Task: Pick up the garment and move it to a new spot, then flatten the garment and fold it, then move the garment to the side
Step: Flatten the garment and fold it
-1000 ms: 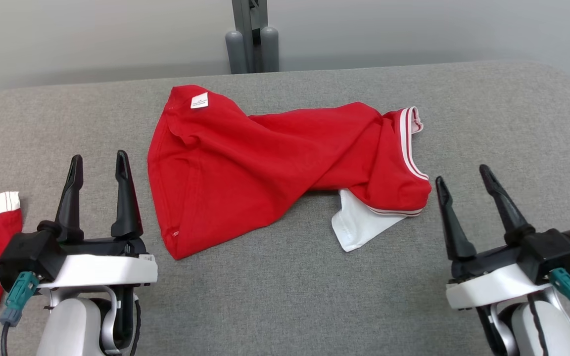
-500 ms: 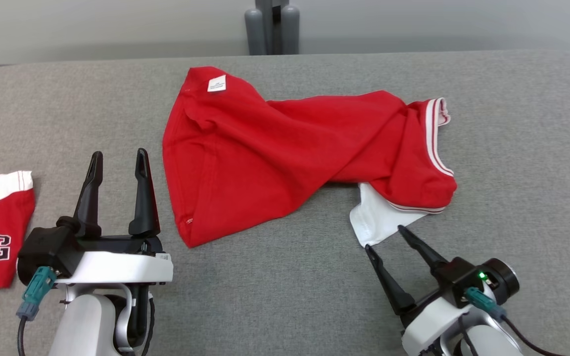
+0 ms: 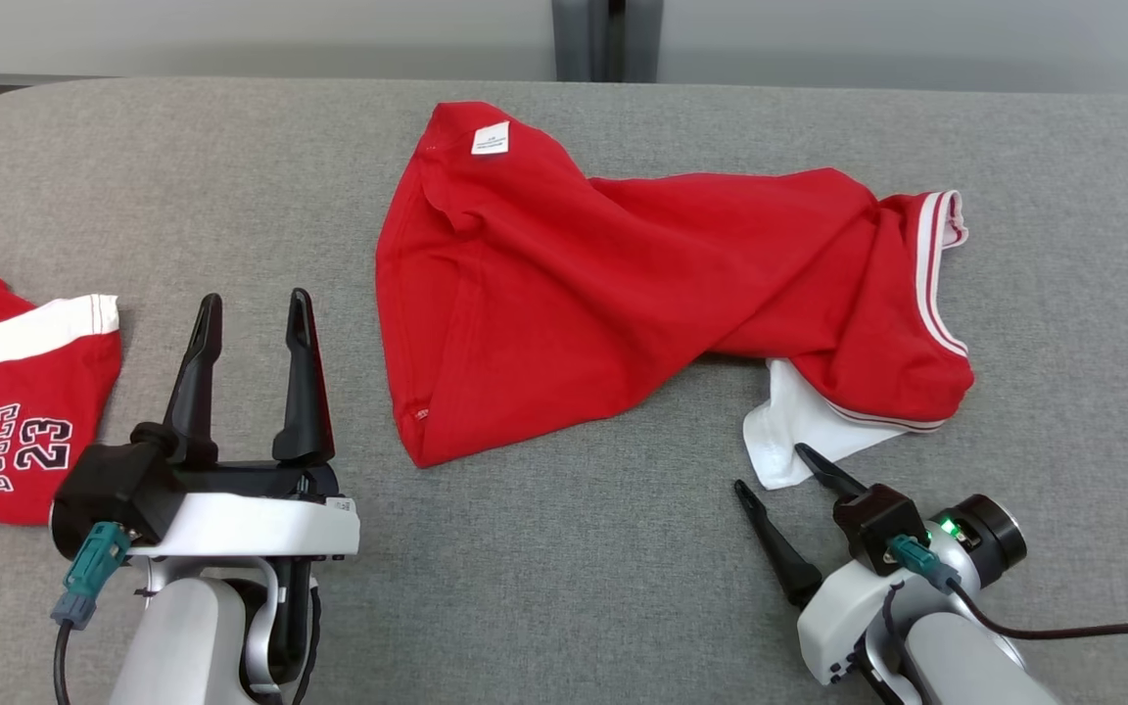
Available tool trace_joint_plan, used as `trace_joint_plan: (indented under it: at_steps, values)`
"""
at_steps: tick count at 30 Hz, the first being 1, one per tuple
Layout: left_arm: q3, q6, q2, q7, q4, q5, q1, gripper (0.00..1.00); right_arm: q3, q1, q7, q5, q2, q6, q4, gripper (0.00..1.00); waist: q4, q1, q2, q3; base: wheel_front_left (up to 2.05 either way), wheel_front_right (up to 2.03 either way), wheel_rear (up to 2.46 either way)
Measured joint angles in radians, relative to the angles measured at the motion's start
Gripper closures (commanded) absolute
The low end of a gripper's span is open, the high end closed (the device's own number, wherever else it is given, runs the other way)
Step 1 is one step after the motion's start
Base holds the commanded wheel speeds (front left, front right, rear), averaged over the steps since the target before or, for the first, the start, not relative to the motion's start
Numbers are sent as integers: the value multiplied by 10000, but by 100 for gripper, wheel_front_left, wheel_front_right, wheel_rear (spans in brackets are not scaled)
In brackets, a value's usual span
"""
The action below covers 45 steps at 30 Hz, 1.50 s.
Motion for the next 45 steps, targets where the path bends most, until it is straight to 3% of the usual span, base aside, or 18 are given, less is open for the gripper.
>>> trace_joint_plan:
  at_steps: [1, 3, 4, 14, 21, 28, 37, 45]
  values:
    - [6, 6, 4, 0, -2, 0, 0, 0, -13, -54, -13, -8, 36, 0, 142, 0, 35, 0, 0, 12, 0, 0, 0]
    - [10, 6, 2, 0, -6, 0, 0, 0, -71, -160, -31, 0, 107, 0, 418, 77, 87, 0, 0, 26, 0, 0, 0]
    - [10, 8, 0, 0, -10, 0, -1, 0, -69, -218, -35, 0, 138, 0, 504, 100, 104, 0, 0, 31, 0, 0, 0]
    - [109, 67, 0, 0, 46, -21, 6, 0, -713, -271, 6, -144, -8, 2, 247, 100, -126, 0, 0, -129, 0, 0, 0]
    - [148, 8, -4, 0, 165, -90, 44, 0, -1954, 118, 6, -738, -623, 2, -1916, 100, -744, 0, 0, -554, 0, 0, 0]
    - [303, 6, -2, 0, 213, -186, 407, 0, -2414, 464, 105, -1273, -1260, 2, -3787, 100, -1285, 0, 0, -1050, 0, 0, 0]
    - [211, 6, -2, 0, 184, -359, 645, 0, -2589, 1429, 1774, -1139, -2184, 2, -5265, 100, -1638, 0, 0, -1449, 0, 0, 0]
    - [54, 6, -4, 0, 188, -384, 670, 0, -1743, 2855, 3988, 414, -3007, 2, -4692, 100, -1559, 0, 0, -1316, 0, 0, 0]
